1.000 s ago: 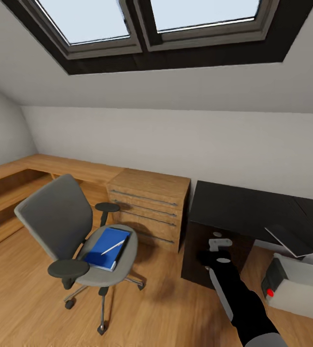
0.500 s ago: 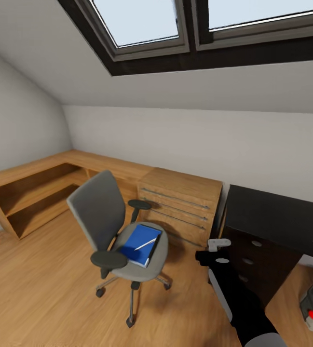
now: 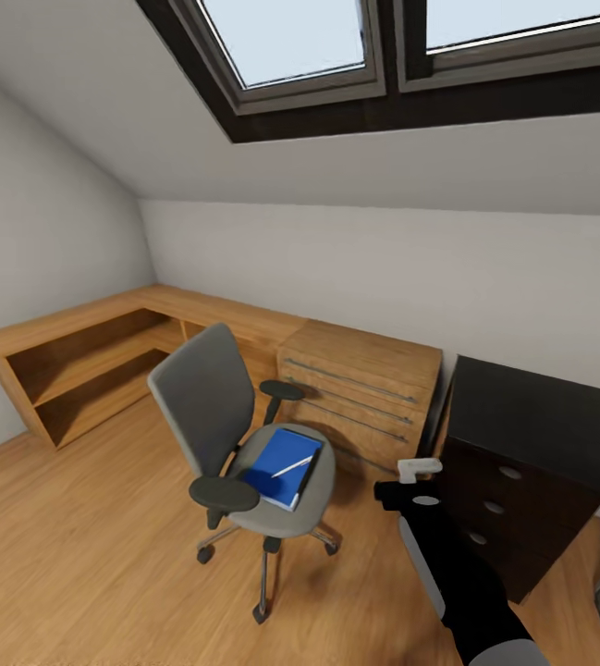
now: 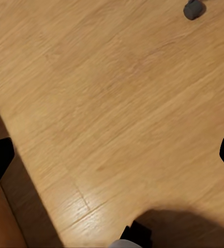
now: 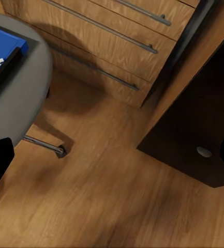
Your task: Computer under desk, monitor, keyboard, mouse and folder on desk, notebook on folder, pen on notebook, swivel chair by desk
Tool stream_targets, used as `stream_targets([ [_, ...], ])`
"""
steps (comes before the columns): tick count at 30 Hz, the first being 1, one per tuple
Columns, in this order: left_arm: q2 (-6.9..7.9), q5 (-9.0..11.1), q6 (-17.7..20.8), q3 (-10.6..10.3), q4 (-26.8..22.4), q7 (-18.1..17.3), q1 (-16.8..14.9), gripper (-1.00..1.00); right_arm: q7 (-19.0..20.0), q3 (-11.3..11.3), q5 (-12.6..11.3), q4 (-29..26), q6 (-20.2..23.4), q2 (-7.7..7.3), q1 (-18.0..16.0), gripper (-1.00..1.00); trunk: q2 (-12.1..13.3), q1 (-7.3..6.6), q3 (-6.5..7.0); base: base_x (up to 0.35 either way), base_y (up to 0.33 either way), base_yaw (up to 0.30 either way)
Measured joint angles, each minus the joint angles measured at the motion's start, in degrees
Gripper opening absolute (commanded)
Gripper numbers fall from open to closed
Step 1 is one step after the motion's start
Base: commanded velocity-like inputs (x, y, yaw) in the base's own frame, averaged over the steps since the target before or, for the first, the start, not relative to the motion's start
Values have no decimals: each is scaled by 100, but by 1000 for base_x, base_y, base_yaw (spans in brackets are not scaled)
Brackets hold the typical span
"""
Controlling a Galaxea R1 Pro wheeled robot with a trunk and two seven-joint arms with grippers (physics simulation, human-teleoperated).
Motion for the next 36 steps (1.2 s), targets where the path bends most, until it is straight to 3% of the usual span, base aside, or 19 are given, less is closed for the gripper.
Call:
stream_targets([
  [15,10,-8,-5,29,1,5,-1,100,15,-5,2,-1,0,-9,6,100,0,0,-23,18,0,31],
  [17,52,-8,-185,34,3,3,-1,100,17,-9,1,-1,0,-9,6,100,-1,-3,-23,295,-73,24],
  [18,142,0,-246,40,4,8,-1,100,14,-4,7,37,1,-5,6,100,-1,-3,-23,254,-158,104],
  [23,194,14,-249,44,2,11,0,100,8,17,14,120,-1,0,5,100,0,-1,-23,101,-66,204],
  [29,208,18,-255,45,2,12,0,100,7,228,14,180,-1,0,5,100,0,0,-25,15,-10,256],
  [36,210,13,-268,46,3,12,0,100,6,300,11,270,-49,7,6,100,-1,-3,-41,169,-1,191],
])
